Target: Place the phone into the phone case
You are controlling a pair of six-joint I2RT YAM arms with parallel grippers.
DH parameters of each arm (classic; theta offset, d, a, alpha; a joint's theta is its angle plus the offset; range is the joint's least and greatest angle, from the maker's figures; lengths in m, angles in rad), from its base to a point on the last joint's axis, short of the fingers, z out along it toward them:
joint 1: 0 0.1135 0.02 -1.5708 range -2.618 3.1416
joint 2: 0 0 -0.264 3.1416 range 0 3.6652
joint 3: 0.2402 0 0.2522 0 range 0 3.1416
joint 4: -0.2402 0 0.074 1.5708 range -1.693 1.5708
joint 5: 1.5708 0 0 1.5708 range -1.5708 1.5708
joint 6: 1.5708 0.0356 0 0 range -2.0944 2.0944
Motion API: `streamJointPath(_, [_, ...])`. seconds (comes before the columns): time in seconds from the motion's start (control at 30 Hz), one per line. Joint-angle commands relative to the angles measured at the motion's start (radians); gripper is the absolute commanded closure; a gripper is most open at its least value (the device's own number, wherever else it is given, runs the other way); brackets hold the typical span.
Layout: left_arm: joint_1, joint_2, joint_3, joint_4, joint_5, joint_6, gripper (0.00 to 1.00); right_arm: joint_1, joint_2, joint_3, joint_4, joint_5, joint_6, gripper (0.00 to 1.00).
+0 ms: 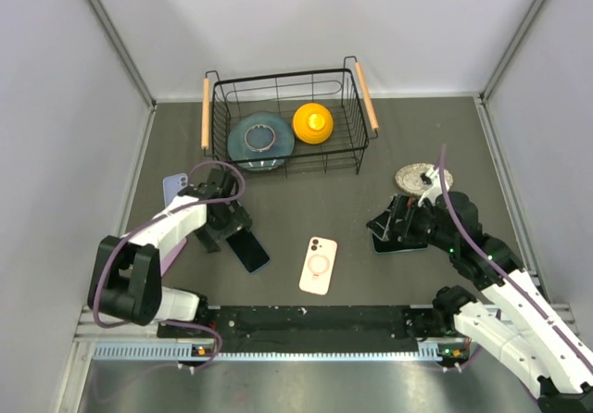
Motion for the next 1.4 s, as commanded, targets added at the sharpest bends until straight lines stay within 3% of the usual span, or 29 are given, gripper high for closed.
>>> streamJointPath(0.0, [-0.031, 0.031, 0.039, 0.012, -0.02, -0.014, 0.01, -0.007, -0.019, -0.007, 0.056, -0.005, 0.009, 0.01])
streamJointPath(0.33, [-0.089, 0.078, 0.093, -0.092, -0.109, -0.096, 0.01, -0.007, -0.042, -0.023, 0.062, -0.031, -0.009, 0.01])
streamJointPath(1.07, [-0.112, 0.19, 0.101, -0.066, -0.123, -0.089, 0.04, -0.006, -0.03, -0.077, 0.093, -0.132, -0.003, 0.01])
streamJointPath(1.23, [-0.112, 0.16, 0.083, -0.068, -0.114, -0.074, 0.18, -0.006, -0.001, -0.103, 0.134, -0.181, 0.017, 0.01])
streamJointPath(1.37, [-0.111, 0.092, 0.047, -0.039, -0.045, -0.045, 0.23, 0.037, 0.04, -0.154, 0.246, -0.197, 0.109, 0.03])
